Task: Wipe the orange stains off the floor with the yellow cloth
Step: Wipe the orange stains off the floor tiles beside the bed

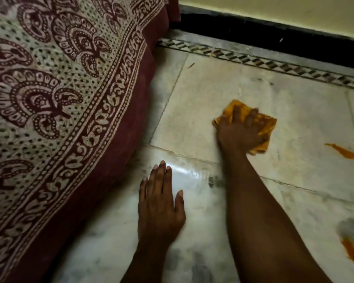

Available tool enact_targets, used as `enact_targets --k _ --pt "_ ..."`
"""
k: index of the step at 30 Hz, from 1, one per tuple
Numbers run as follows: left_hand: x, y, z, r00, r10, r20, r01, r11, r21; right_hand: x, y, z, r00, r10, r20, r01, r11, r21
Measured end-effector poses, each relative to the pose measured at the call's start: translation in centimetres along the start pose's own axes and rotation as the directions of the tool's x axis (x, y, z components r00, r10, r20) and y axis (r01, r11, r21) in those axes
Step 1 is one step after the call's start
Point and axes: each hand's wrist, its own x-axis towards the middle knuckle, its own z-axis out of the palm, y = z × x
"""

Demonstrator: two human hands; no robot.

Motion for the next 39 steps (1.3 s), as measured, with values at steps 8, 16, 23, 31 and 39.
enact_targets --k 8,16,23,31,39 --pt "-0.2 -0.1 0.0 1.0 -0.006 -0.028 0.006 1.0 -0.015 -7.9 2.0 1.2 0.498 -0.842 0.207 0.864 0.502 -0.036" --pt "-0.2 -0.2 0.2 1.0 0.018 -0.02 -0.018 1.0 -0.026 -2.2 4.0 -2.1 0.997 0.0 0.076 0.004 0.998 -0.061" --pt "-0.3 -0.4 0.3 0.996 0.05 -0.076 -0.053 0.998 -0.042 -9.0 4.6 0.1 0.746 -0.651 0.138 0.663 0.745 -0.071" --pt "-0.5 -0.4 0.4 0.995 0.093 -0.034 -0.095 0.994 -0.06 -8.8 15.1 -4.1 0.993 -0.114 -0.004 0.112 0.984 -0.137" --pt "0.2 0.1 -1.2 0.935 0.321 -0.151 -0.354 0.867 -0.35 -7.7 17.7 -4.1 0.763 -0.628 0.151 0.646 0.744 -0.171"
